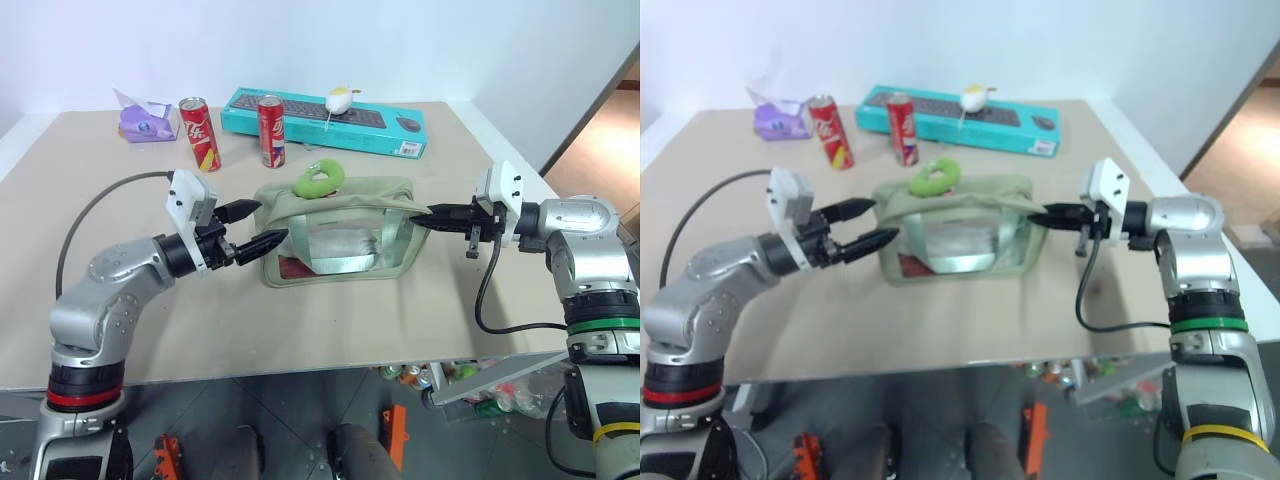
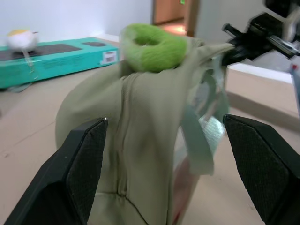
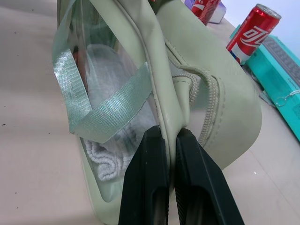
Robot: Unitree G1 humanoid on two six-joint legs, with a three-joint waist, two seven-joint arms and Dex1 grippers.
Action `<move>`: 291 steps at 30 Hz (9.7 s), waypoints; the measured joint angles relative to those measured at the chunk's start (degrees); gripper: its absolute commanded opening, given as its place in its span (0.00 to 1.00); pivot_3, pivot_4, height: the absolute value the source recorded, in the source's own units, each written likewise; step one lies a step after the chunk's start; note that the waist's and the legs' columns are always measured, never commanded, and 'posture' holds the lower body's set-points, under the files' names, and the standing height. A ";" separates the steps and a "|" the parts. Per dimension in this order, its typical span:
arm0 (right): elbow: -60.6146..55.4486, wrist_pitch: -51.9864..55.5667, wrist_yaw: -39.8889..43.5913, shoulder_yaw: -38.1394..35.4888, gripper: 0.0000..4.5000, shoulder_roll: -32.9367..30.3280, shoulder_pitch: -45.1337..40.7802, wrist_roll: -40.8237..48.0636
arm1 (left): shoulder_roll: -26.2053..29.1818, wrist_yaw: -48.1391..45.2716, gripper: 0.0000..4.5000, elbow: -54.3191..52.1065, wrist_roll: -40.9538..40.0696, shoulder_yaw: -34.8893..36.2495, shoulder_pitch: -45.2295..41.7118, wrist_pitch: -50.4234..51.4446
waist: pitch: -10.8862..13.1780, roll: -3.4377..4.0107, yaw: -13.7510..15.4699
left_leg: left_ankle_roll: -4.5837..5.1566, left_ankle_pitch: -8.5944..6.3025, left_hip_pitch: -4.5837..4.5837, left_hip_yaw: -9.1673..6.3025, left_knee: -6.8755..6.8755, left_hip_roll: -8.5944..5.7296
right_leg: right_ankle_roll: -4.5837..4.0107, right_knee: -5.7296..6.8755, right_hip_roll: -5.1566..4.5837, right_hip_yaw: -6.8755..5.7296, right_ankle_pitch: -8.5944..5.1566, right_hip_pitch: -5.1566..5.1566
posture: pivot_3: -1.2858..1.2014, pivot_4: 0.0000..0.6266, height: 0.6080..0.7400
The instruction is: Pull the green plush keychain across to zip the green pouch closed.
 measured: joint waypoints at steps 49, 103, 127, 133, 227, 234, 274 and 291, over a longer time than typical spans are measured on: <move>-8.44 21.74 -11.32 9.95 1.00 17.02 -15.89 -2.04 | -0.04 0.15 0.00 3.31 1.55 -5.15 -1.44 -5.38 | 0.00 0.01 0.35 | -0.02 -0.02 -0.14 -0.07 -0.05 -0.02 | -0.02 -0.03 -0.05 -0.11 -0.05 -0.06 | 0.52 0.24 1.00; -8.45 24.52 -12.83 5.78 0.03 16.84 -15.11 4.73 | -0.46 0.76 0.00 3.85 1.41 -7.27 -2.37 -6.34 | 0.01 0.02 0.10 | -0.01 -0.02 -0.18 -0.08 -0.17 -0.01 | -0.05 -0.04 -0.02 -0.10 -0.10 -0.19 | 0.52 0.24 1.00; -14.69 24.95 -14.69 1.99 0.99 13.87 -11.47 6.30 | -0.10 -0.27 0.00 4.43 1.42 -8.17 -2.63 -6.13 | 0.00 0.02 -0.01 | 0.00 -0.03 -0.13 -0.06 -0.17 0.00 | -0.05 -0.04 0.00 -0.08 -0.12 -0.15 | 0.52 0.24 1.00; -14.53 24.88 -15.32 4.04 0.99 16.59 -12.13 5.07 | -0.11 -0.42 0.00 4.95 1.61 -8.29 -2.69 -6.55 | 0.00 0.02 -0.02 | 0.00 -0.02 -0.12 -0.05 -0.16 0.01 | -0.06 -0.04 0.01 -0.07 -0.11 -0.15 | 0.52 0.24 1.00; -9.30 13.19 -31.60 -11.99 0.02 3.20 1.37 2.67 | 3.57 1.41 0.00 13.24 8.32 -5.84 -8.10 -16.59 | 0.02 0.04 0.08 | 0.03 -0.04 -0.52 0.07 -0.22 0.03 | -0.07 -0.03 0.04 0.05 -0.11 -0.61 | 0.52 0.24 1.00; -16.93 16.44 -43.60 -13.69 0.02 6.90 10.77 1.72 | -0.16 6.25 0.00 10.67 9.89 -5.97 -6.30 -16.48 | 0.02 0.03 0.03 | 0.03 -0.06 -0.56 0.07 -0.23 -0.01 | -0.07 -0.04 0.00 0.09 -0.11 -0.63 | 0.52 0.24 1.00; -30.80 22.31 -46.28 -17.75 1.00 8.81 20.75 7.74 | 0.37 6.84 0.99 10.14 3.90 -2.63 -5.65 -6.99 | 0.00 0.02 0.09 | 0.00 -0.01 -0.32 0.02 -0.12 0.00 | 0.03 -0.03 0.04 0.06 -0.03 -0.34 | 0.52 0.24 1.00; -55.47 32.59 -31.30 -17.24 1.00 -1.05 48.27 18.00 | 9.69 -0.15 0.99 0.47 3.78 2.01 22.06 -9.91 | 0.00 -0.08 0.45 | -0.09 -0.24 -0.01 0.09 -0.01 0.12 | -0.30 -0.03 0.04 0.07 -0.47 -0.02 | 0.52 0.24 1.00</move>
